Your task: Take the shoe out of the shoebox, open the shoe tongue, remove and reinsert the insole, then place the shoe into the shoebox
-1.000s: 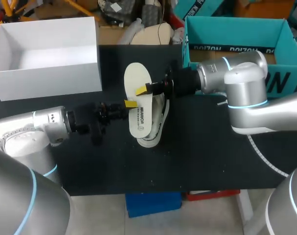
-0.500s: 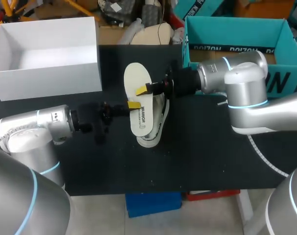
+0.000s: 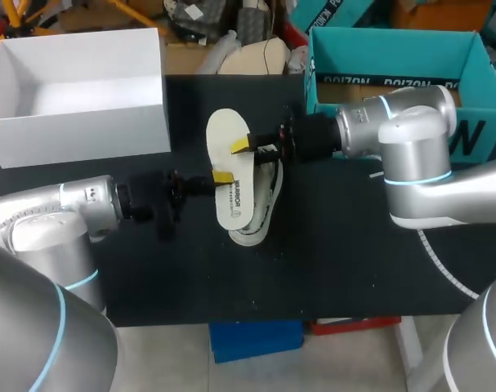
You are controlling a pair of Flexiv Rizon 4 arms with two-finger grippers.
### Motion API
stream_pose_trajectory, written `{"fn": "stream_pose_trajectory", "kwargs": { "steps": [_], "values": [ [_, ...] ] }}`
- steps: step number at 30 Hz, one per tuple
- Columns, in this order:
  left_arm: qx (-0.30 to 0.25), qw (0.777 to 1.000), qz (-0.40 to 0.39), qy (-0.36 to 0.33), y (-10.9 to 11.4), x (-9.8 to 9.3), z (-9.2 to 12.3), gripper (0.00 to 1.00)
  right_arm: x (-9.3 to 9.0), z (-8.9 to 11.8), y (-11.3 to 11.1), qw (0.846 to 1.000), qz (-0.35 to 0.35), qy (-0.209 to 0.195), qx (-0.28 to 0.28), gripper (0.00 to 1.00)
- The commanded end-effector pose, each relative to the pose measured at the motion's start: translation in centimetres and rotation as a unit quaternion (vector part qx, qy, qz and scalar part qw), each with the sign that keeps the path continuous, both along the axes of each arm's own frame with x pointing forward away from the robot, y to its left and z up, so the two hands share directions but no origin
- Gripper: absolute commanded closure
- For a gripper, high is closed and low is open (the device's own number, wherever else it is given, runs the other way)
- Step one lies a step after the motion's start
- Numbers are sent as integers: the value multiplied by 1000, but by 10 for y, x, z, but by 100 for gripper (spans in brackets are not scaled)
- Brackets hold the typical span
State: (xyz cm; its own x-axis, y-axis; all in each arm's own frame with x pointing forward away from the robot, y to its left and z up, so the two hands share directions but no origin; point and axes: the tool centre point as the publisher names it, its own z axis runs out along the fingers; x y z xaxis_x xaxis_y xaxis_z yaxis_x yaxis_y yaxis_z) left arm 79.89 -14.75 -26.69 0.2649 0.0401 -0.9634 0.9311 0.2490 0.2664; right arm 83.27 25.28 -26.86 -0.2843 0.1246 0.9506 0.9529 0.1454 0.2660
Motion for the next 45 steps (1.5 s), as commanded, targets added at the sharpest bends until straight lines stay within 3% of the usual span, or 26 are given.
{"fn": "stream_pose_trajectory", "kwargs": {
  "steps": [1,9,13,30,32,39,45],
  "values": [
    [61,998,8,22,7,-14,-2,100,-18,8,-22,999,-27,-9,-29,0],
    [153,985,25,80,24,-30,-20,100,-38,14,-61,993,-67,-20,-93,0],
    [172,982,-5,82,31,-45,-24,100,-45,25,-74,989,-87,-30,-114,0],
    [172,982,-5,82,31,-45,-24,100,-45,25,-74,989,-87,-30,-114,0],
    [156,977,-20,143,39,-58,-21,100,-45,25,-78,987,-88,-30,-129,0],
    [172,961,-57,208,39,-87,-10,100,-74,28,-112,970,-123,-37,-206,0],
    [187,948,-90,240,29,-107,-8,100,-106,33,-137,964,-158,-20,-213,0]
  ]
}}
